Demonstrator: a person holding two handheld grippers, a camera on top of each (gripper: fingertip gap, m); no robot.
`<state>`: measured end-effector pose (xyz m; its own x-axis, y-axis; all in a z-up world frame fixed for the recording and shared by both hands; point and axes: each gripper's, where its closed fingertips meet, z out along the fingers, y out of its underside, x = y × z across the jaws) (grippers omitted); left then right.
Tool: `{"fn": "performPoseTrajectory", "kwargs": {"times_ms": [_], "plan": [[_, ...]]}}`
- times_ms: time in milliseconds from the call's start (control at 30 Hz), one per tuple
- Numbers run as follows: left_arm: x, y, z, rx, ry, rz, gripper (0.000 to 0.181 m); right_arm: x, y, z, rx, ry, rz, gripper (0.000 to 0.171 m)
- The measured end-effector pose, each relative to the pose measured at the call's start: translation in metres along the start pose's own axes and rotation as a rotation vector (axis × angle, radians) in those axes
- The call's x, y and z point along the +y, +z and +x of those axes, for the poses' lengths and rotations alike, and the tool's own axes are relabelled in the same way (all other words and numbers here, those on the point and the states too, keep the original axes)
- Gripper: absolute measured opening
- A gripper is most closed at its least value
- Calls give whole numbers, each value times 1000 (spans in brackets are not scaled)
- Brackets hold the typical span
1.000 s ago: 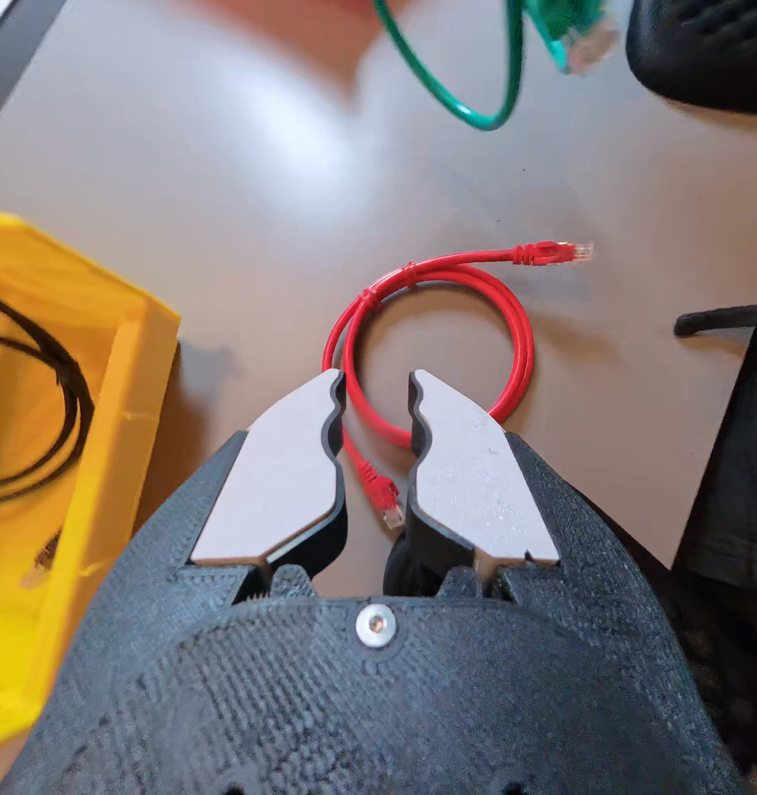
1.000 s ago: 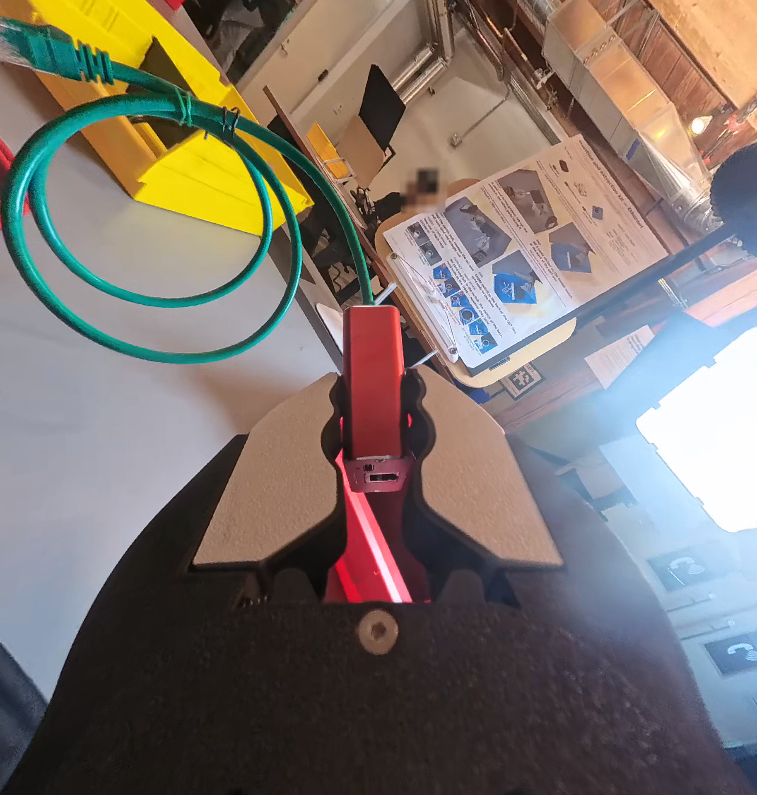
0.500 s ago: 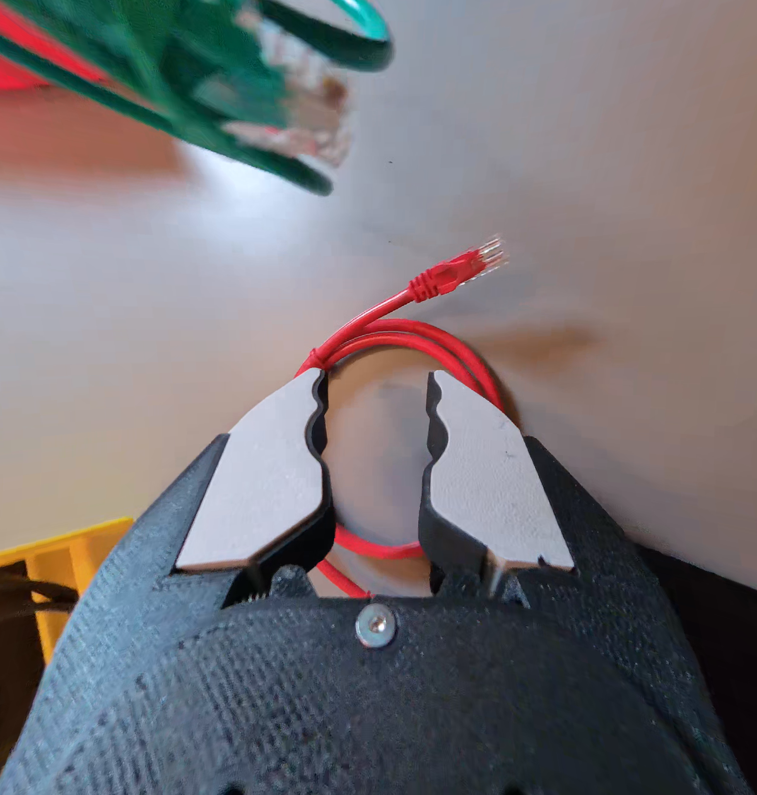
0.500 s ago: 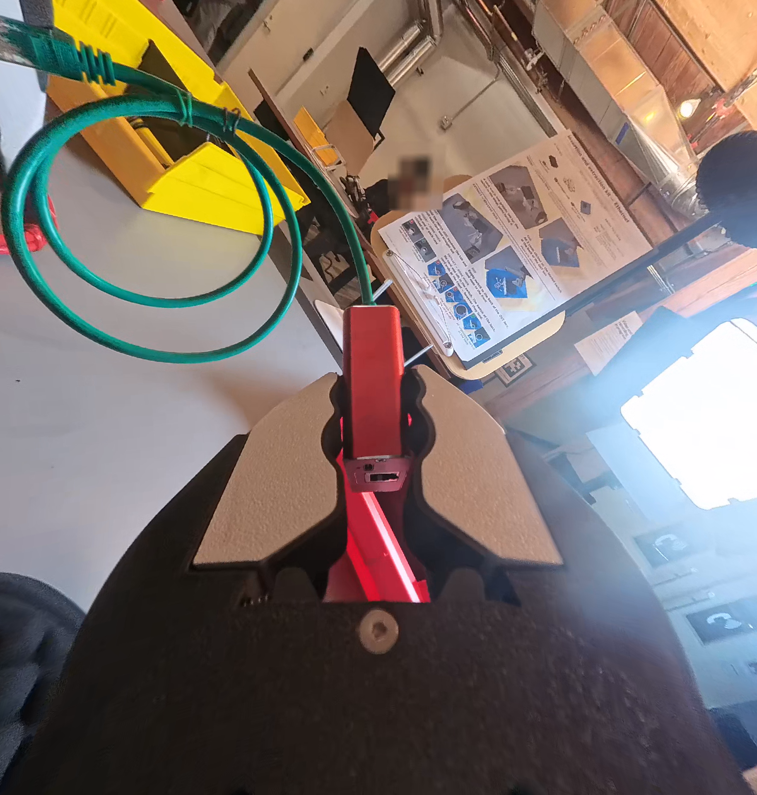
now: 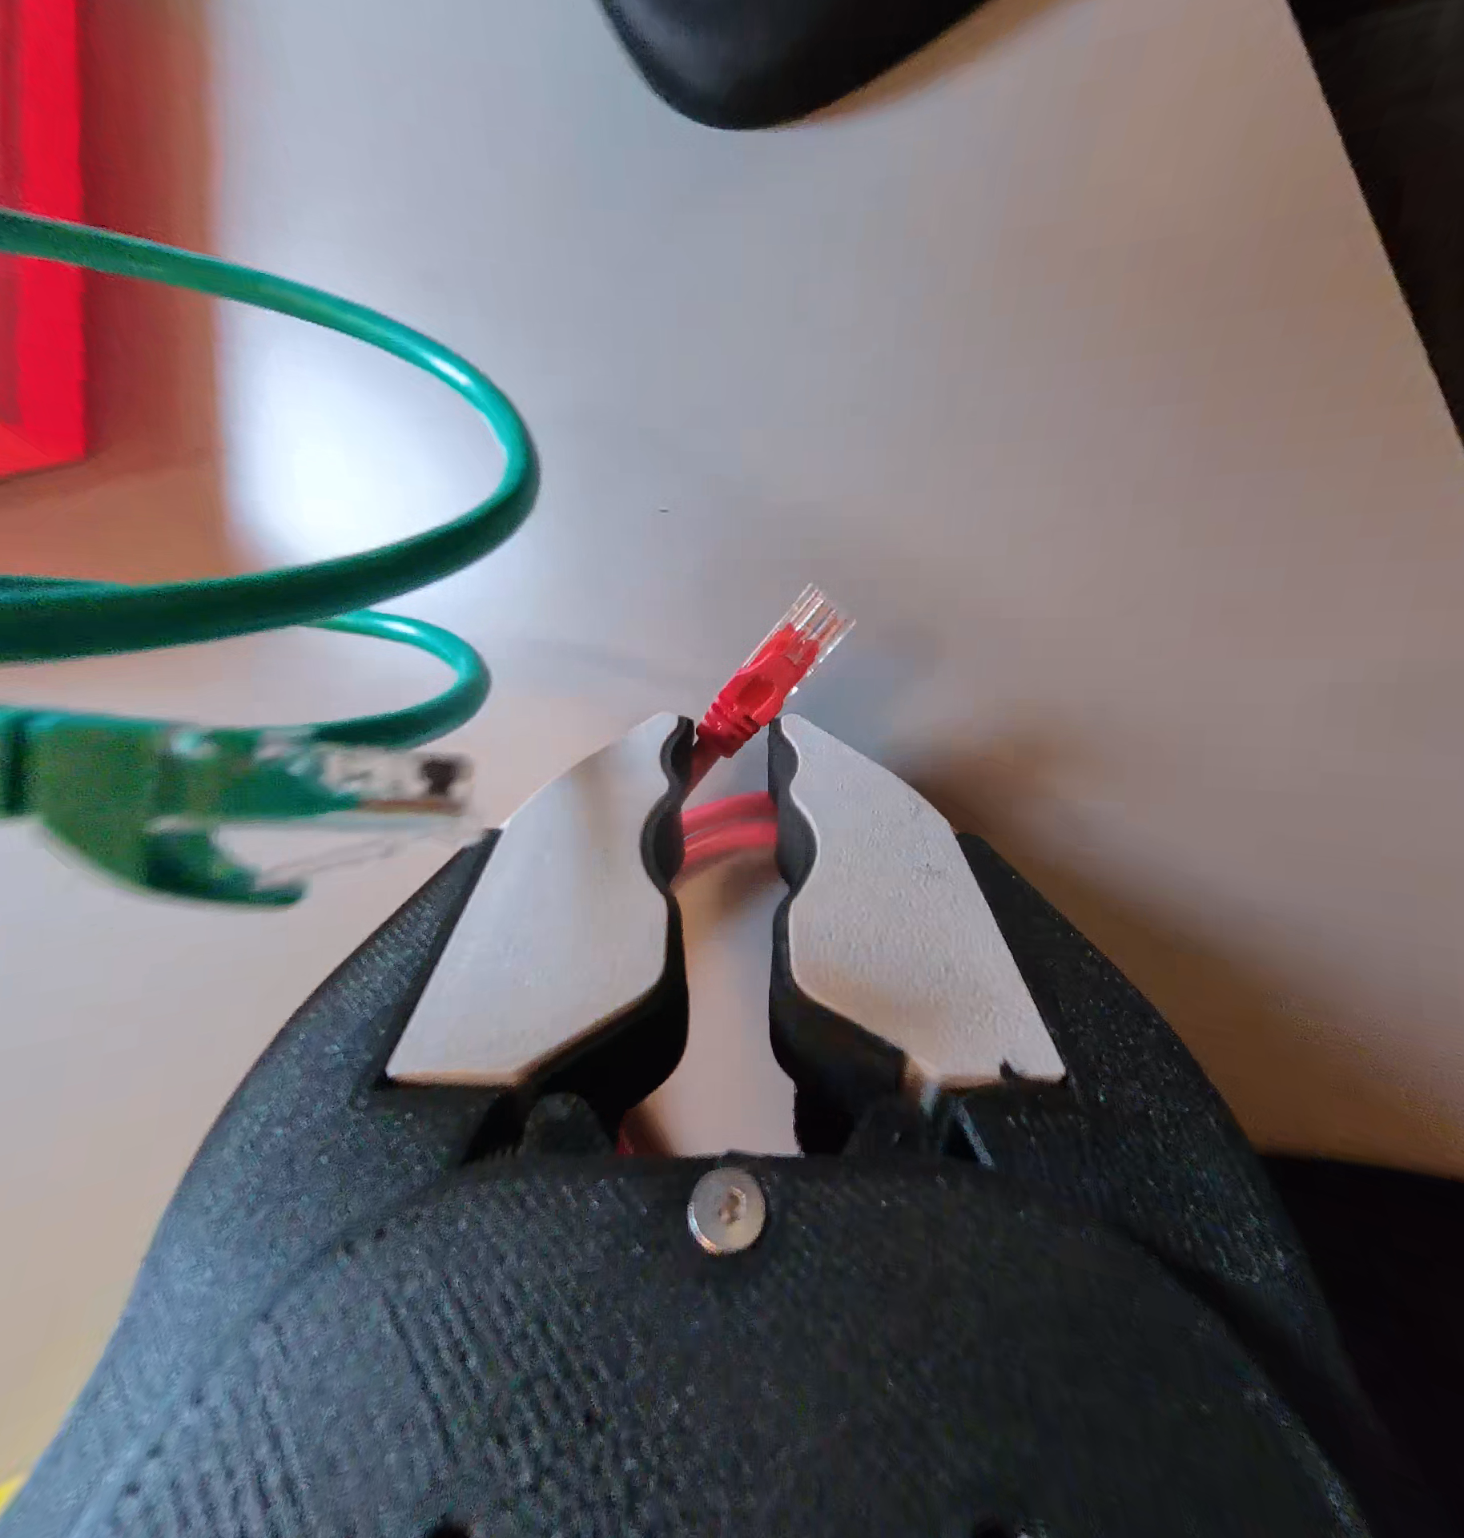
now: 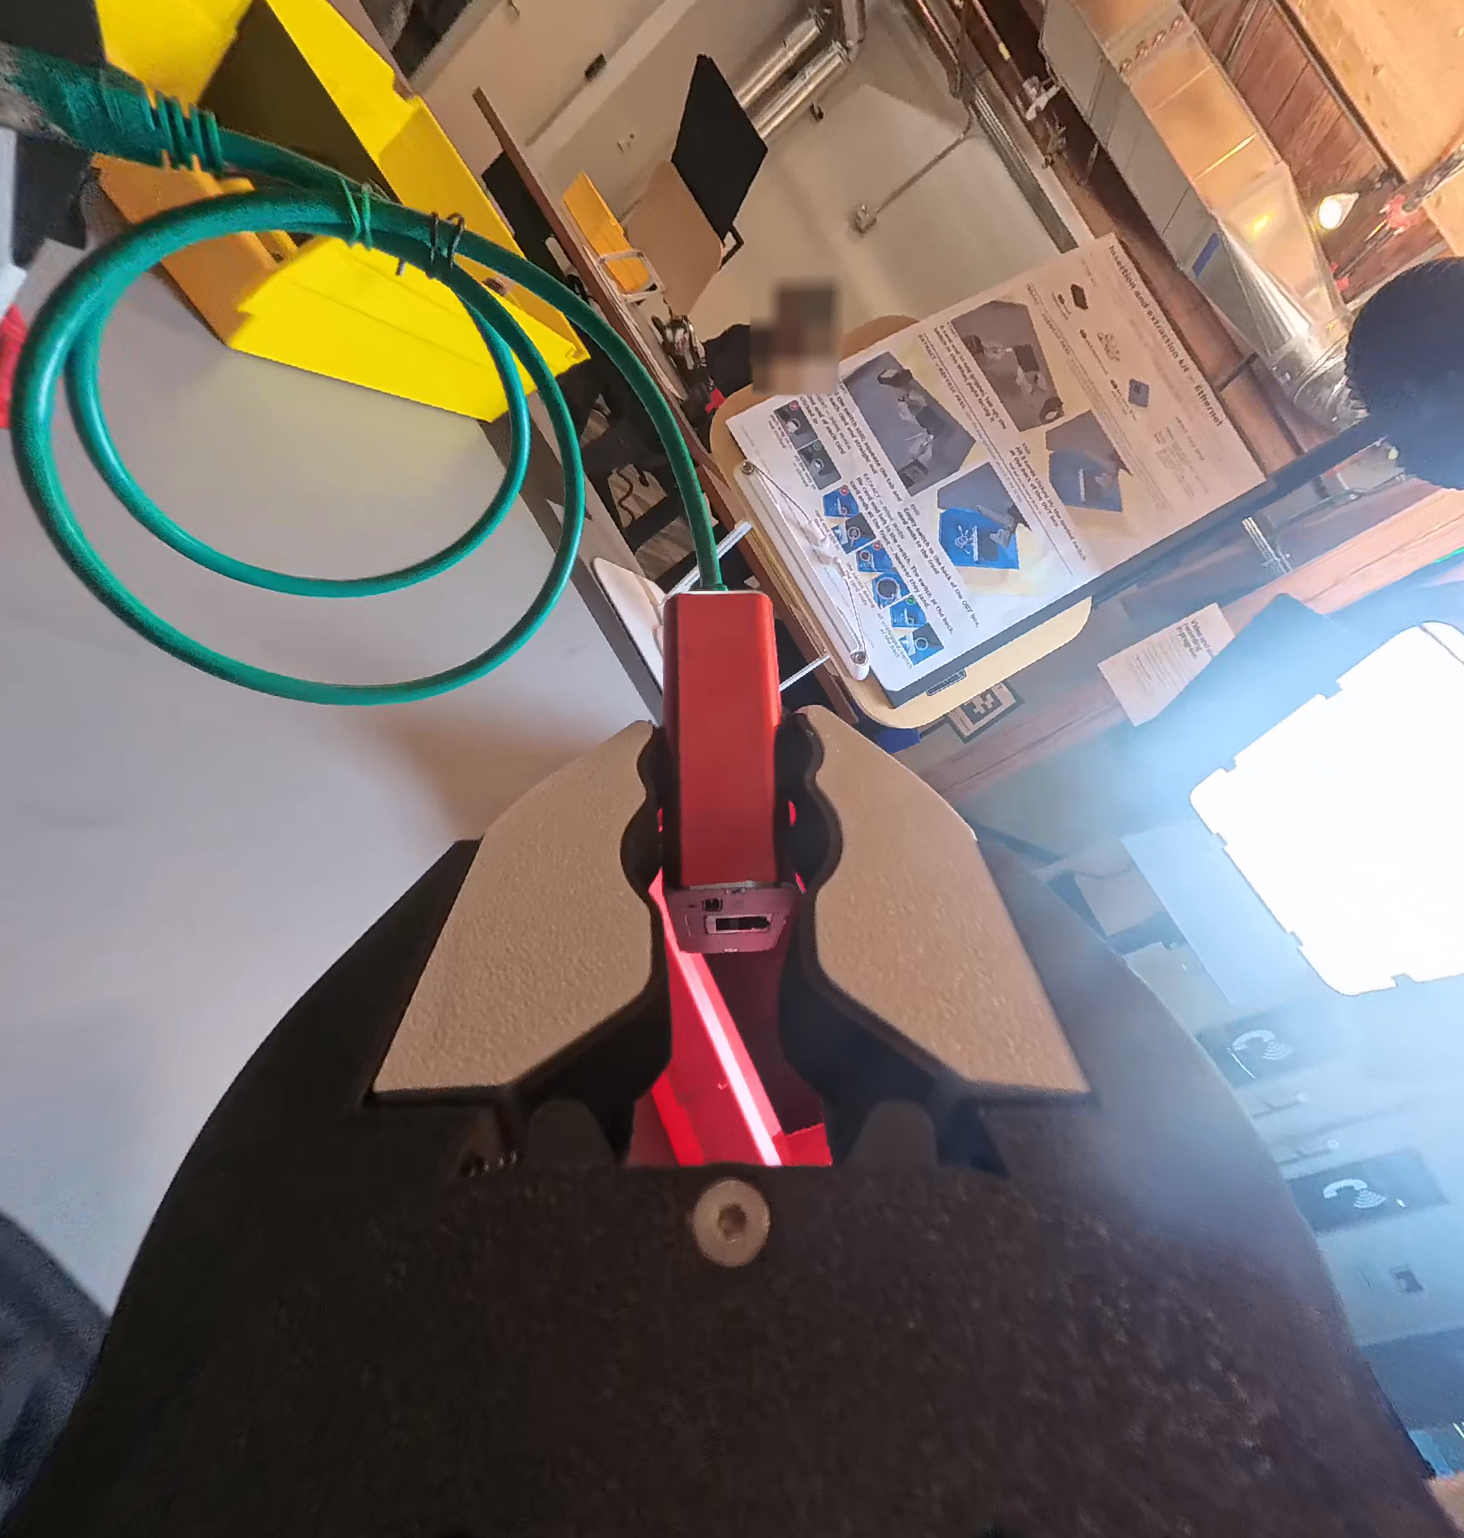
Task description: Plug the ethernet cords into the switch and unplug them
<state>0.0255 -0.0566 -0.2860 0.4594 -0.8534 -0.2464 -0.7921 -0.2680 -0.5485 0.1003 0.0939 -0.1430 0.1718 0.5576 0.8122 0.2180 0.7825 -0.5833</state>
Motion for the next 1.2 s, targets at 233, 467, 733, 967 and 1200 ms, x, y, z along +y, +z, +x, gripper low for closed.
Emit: {"fn": "performPoseTrajectory", "kwargs": {"times_ms": [233, 467, 733, 967, 1200], "plan": [[15, -35, -28, -42, -363, 82, 15, -2, 8, 1, -9, -55, 33, 26], [47, -90, -46, -57, -681, 122, 13, -15, 16, -23, -87, -193, 125, 26], [14, -123, -46, 9, -625, 6, 10, -33, 36, -69, -255, -248, 218, 26], [-17, -68, -47, 156, -567, -100, 10, -34, 51, -101, -375, -271, 229, 26], [-12, -27, -39, 253, -583, -187, 10, -35, 40, -127, -437, -314, 248, 26]]}}
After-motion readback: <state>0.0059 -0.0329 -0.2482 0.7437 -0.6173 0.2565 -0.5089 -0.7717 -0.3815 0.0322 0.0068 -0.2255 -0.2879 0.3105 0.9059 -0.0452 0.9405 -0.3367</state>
